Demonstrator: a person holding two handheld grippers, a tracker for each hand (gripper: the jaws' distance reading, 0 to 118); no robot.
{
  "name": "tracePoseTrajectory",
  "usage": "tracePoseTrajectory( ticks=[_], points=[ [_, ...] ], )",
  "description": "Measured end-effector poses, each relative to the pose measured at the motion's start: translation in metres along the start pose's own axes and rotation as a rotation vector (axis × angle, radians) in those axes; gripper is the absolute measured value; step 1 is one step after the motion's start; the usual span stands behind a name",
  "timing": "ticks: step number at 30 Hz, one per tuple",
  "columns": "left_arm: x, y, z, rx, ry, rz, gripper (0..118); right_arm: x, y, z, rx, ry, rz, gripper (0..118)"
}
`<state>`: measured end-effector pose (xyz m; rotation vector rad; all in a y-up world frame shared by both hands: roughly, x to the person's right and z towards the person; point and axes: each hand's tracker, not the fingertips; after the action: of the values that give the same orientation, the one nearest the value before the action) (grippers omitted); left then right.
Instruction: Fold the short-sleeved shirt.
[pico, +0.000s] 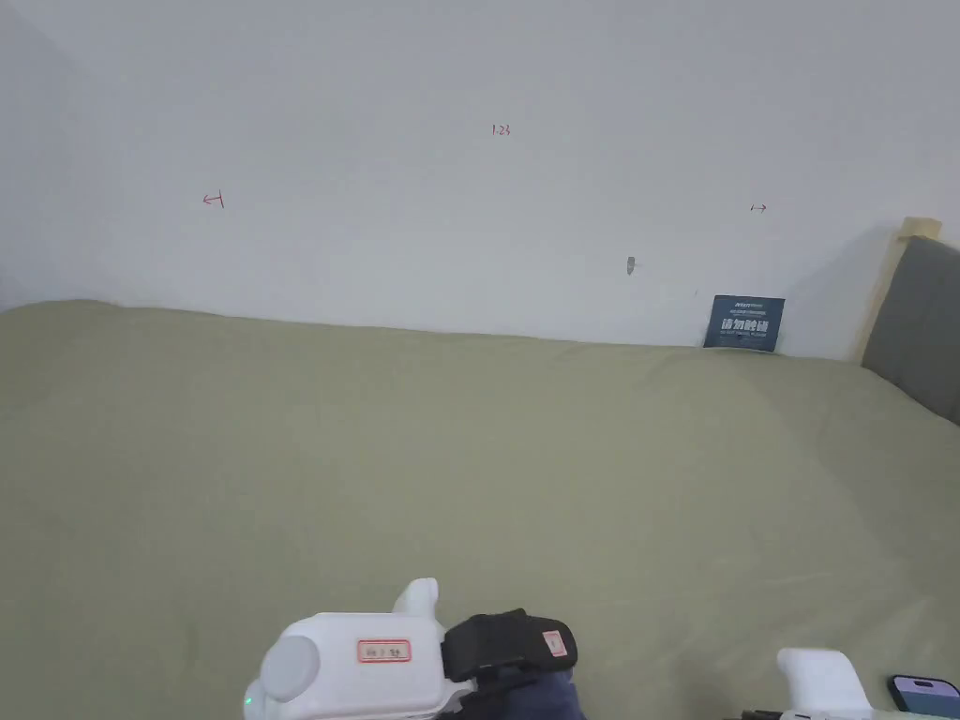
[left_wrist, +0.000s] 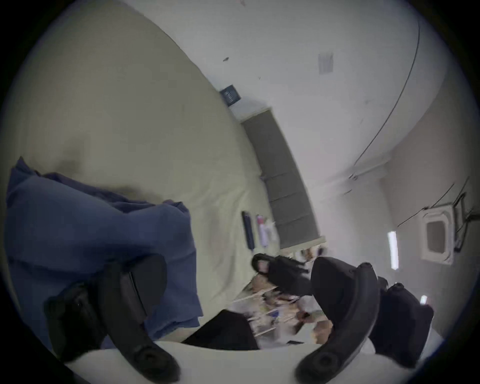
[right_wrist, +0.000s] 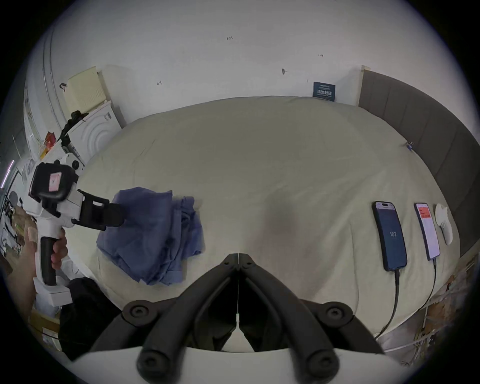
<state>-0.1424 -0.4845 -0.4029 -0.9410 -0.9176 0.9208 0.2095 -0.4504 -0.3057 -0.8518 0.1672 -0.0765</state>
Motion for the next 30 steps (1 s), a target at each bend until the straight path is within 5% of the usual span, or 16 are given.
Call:
tracePoseTrajectory(
  ticks=[5,6,9,10,16,18,20,27,30],
  points=[
    [-0.001,-0.01,0.033,0.074,0.15,-0.056,109,-0.002,0.0,-0.001,-0.004,0.006,0.008,0],
    [-0.002,-0.015,0.037,0.068,0.135,-0.06,99,-0.002,0.001,0.0,-0.004,0.006,0.01,0],
    [-0.001,-0.028,0.024,-0.012,0.135,-0.11,31,-0.004,0.002,0.003,0.005,0.014,0.008,0],
    [0.0,-0.033,0.01,-0.036,0.173,-0.142,20,-0.006,0.003,0.003,0.009,0.015,0.005,0],
    [-0.031,-0.071,-0.083,-0.194,0.35,-0.105,12,-0.013,0.008,0.006,0.035,0.037,-0.005,0],
    [-0.034,-0.077,-0.09,-0.188,0.247,-0.05,12,-0.015,0.011,0.005,0.039,0.038,-0.004,0],
    [-0.02,-0.08,-0.096,-0.205,0.312,-0.09,13,-0.018,0.015,0.005,0.041,0.036,-0.004,0],
    [0.035,-0.065,-0.023,-0.215,0.232,-0.269,13,-0.034,0.038,0.013,0.108,0.179,-0.057,0],
    [0.046,-0.051,0.038,-0.151,0.252,-0.308,13,-0.053,0.051,0.002,0.085,0.232,-0.01,0]
  ],
)
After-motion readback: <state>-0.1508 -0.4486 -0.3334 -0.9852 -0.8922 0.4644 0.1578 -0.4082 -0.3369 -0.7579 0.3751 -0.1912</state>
